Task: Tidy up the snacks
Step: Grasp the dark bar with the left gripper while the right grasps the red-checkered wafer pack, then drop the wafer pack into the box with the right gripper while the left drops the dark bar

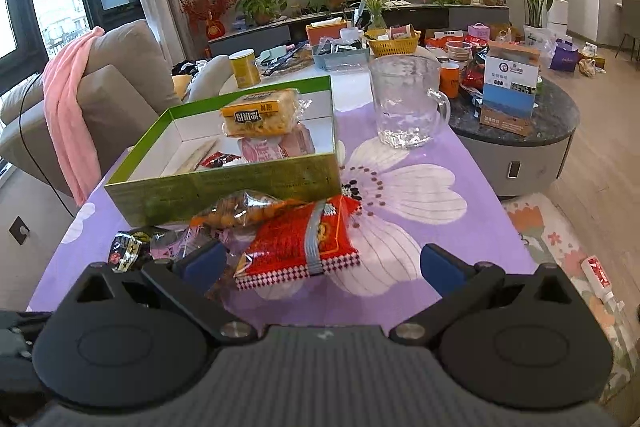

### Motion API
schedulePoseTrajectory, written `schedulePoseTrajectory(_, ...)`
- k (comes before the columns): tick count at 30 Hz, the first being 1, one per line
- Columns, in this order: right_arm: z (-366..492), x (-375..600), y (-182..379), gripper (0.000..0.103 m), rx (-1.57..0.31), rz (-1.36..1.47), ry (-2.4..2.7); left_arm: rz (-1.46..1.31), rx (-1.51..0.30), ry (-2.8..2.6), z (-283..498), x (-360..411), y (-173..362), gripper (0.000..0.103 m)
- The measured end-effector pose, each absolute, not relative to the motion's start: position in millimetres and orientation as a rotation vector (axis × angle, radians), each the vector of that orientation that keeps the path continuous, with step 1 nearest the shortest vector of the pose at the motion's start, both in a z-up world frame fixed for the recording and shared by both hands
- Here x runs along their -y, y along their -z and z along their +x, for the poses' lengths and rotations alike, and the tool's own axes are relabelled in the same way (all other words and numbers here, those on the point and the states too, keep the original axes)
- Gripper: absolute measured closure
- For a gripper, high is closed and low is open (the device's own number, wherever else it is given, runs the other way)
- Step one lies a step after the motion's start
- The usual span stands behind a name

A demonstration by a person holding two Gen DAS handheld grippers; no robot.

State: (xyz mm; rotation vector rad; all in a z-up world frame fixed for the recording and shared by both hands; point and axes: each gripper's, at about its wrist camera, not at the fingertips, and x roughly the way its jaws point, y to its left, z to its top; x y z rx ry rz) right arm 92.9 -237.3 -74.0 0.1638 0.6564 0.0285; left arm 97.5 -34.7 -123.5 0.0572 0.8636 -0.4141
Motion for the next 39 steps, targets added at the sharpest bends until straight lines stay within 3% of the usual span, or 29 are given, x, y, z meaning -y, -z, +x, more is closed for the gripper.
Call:
schedulePoseTrajectory(6,85.2,236.9,81.7,0.029,-0.663,0.127,-0.044,0.086,-0.866,0.420,101.2,52.8,136.0,0.060)
schedulePoseTrajectory(8,83.6,232.6,83.2,0.029,-0.655,0.100,-0.057,0.095,-0.849,0.403,101.2,52.8,136.5,0.068)
schedulePoseTrajectory(9,84.0,228.7,84.5,0.029,-0.652,0.078,-0.067,0.097,-0.847,0.398,100.7,53.3,135.8,0.078)
schedulePoseTrajectory(11,86.6,220.0,87.9,0.029,-0.651,0.027,-0.085,0.078,-0.855,0.393,102.3,48.5,133.8,0.080)
schedulePoseTrajectory(27,171.0,192.4,114.7,0.029,-0.850,-0.075,0.021,-0.005,-0.779,0.335,99.0,9.4,106.4,0.080)
schedulePoseTrajectory(39,123.2,218.6,99.0,0.030,-0.776,-0.018,-0.015,-0.027,-0.748,0.356,102.5,7.5,95.0,0.080)
